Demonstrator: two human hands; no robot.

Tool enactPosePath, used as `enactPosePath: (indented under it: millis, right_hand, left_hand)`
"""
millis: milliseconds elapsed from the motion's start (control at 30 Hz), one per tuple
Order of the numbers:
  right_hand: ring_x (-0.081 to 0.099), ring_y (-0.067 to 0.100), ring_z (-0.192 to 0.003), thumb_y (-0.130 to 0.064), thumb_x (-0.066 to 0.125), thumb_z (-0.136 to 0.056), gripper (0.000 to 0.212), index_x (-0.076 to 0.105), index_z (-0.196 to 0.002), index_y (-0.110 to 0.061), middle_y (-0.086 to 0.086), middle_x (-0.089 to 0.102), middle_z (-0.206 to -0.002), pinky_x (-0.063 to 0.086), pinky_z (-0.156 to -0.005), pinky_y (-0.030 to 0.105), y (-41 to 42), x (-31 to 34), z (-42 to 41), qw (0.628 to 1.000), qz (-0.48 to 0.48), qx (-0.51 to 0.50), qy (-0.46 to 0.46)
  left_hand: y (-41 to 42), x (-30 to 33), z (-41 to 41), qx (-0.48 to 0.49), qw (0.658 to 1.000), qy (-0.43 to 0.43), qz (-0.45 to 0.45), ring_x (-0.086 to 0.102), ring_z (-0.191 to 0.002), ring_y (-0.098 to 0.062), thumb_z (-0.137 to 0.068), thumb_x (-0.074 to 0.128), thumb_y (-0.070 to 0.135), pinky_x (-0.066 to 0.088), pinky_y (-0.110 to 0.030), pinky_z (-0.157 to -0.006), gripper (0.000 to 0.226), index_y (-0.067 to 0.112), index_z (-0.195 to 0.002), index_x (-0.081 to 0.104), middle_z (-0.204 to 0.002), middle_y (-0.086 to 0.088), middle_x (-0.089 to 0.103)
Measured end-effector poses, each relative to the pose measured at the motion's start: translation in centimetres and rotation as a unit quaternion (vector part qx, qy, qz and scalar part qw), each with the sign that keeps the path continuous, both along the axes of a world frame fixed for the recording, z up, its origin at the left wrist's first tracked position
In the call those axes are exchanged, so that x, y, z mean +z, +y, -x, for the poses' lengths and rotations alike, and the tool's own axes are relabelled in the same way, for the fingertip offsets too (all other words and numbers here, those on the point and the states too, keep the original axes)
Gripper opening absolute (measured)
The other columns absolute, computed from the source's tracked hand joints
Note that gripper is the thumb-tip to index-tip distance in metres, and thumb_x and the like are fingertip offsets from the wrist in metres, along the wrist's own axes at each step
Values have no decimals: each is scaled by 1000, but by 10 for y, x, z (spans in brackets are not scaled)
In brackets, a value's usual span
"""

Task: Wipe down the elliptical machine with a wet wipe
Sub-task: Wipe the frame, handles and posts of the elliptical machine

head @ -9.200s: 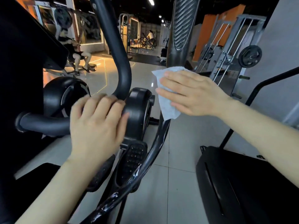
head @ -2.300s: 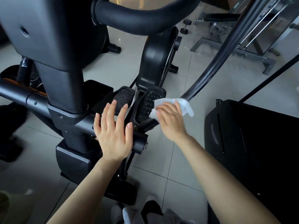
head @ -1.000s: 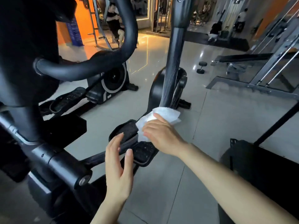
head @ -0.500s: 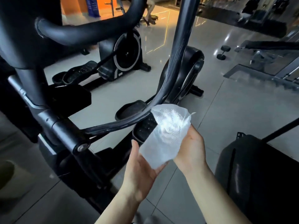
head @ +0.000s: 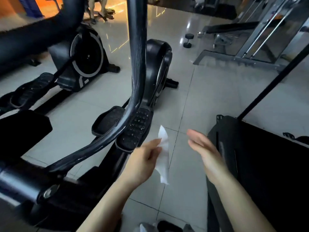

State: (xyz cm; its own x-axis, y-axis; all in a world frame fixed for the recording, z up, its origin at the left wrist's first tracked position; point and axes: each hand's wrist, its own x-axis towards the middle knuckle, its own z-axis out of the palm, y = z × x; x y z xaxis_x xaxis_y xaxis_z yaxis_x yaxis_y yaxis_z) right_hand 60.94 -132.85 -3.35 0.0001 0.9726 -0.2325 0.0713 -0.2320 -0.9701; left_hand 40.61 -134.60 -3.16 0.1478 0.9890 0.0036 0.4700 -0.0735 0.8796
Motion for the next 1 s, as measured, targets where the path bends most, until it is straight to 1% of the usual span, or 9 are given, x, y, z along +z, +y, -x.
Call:
enactPosePath:
  millis: [133,300,400,533,633,733,833,933,1000]
  right_hand:
    - [48,3,-129,-19,60,-92,43,51,-133,-32,-10,63,-129,29,-115,31,33,8,6,984,6,154,92]
    - [60,18,-105,-47,79,-71,70,57,-128,-12,3,69,-108,43,-95,27,93,-4,6,928,64,327,165]
    - [63,18,-88,-29,89,-60,48,70,-100,-11,2,70,-92,47,-83,27,136,-20,4,918,96,351,156]
    - [57,14,-73,-15,75,-69,19,61,-81,-16,-2,60,-76,43,-64,26,197,-24,6,889,133,429,90]
    - [50,9,-56,-13,72,-73,25,47,-71,-19,-2,49,-64,33,-48,22,239,-18,1,875,140,457,85]
    - [42,9,-54,-18,71,-75,28,47,-63,-25,-3,41,-62,22,-50,28,282,-16,-10,868,127,466,115]
    - [45,12,-62,-23,76,-72,30,47,-67,-24,1,42,-70,30,-55,29,319,-13,-12,843,162,497,128]
    - [54,15,-66,-27,83,-65,34,54,-79,-16,4,53,-74,40,-59,29,340,-14,0,816,208,519,147]
    - [60,19,-74,-35,91,-56,58,61,-98,-8,9,62,-84,48,-67,29,352,-16,14,791,252,533,167]
  left_hand:
    - [12,11,-10,-62,993,90,-54,65,-83,-29,-89,37,32,51,-43,-75,46,24,-127,61,-85,-4,71]
    - [29,12,-19,12,996,74,-48,67,-77,-23,-89,38,36,53,-39,-70,38,41,-124,53,-82,0,72]
    - [50,5,-20,101,992,67,-26,63,-66,-13,-97,47,25,51,-32,-65,28,34,-120,60,-71,5,68]
    - [82,-6,-47,204,978,39,-9,55,-57,1,-100,49,13,37,-14,-55,25,25,-118,61,-61,19,60]
    - [111,-7,-77,274,962,9,2,60,-64,-5,-97,45,24,46,-20,-59,25,40,-112,58,-73,17,65]
    - [140,-1,-101,317,947,-53,21,68,-73,-3,-96,56,14,54,-22,-65,31,43,-108,58,-87,19,71]
    - [164,-3,-112,406,907,-109,19,69,-78,-8,-89,68,9,54,-22,-72,36,39,-109,62,-88,10,72]
    - [181,-1,-112,520,820,-236,15,71,-79,-20,-85,73,10,59,-35,-70,26,27,-104,67,-90,-4,74]
    - [192,4,-109,560,779,-280,1,69,-72,-22,-87,68,5,59,-36,-65,16,16,-99,68,-84,-8,74]
